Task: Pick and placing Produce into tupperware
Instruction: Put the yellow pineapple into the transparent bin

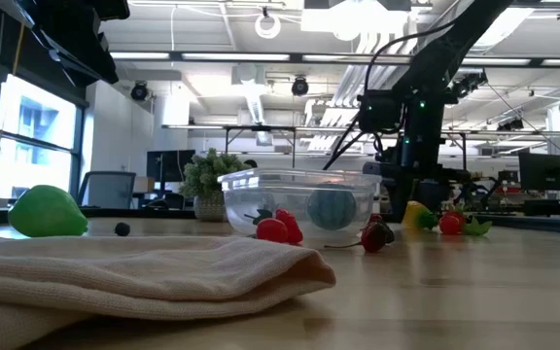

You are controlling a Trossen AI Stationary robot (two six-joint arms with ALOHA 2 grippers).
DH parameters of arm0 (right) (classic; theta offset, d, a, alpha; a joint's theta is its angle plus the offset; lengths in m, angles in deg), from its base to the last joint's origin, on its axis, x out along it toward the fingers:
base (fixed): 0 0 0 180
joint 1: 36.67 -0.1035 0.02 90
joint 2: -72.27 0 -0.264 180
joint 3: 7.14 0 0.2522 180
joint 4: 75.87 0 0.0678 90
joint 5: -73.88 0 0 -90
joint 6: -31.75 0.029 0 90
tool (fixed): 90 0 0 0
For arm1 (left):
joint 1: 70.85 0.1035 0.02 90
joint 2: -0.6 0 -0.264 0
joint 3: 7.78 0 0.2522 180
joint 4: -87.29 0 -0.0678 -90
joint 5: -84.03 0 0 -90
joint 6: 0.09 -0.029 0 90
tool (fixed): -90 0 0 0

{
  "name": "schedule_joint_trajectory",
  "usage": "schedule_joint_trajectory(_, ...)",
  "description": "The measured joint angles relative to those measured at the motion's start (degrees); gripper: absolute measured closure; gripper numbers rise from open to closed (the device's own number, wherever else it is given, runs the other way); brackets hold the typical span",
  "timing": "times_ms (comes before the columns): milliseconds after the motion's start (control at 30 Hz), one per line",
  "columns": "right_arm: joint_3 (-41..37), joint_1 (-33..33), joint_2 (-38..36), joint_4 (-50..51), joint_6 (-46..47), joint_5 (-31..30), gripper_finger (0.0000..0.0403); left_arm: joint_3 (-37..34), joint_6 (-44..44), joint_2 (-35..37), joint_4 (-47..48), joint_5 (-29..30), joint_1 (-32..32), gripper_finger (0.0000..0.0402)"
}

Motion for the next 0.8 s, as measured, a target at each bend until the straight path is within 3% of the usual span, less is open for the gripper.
schedule_joint_trajectory(200,0.0,0.0,0.0,0.0,-0.1,0.2,0.02,0.0,0.0,0.0,0.0,0.0,0.0,0.0401)
schedule_joint_trajectory(800,0.0,-1.2,-2.1,-0.4,-2.2,-0.8,0.0199,0.0,0.0,0.0,0.0,0.0,0.0,0.0401)
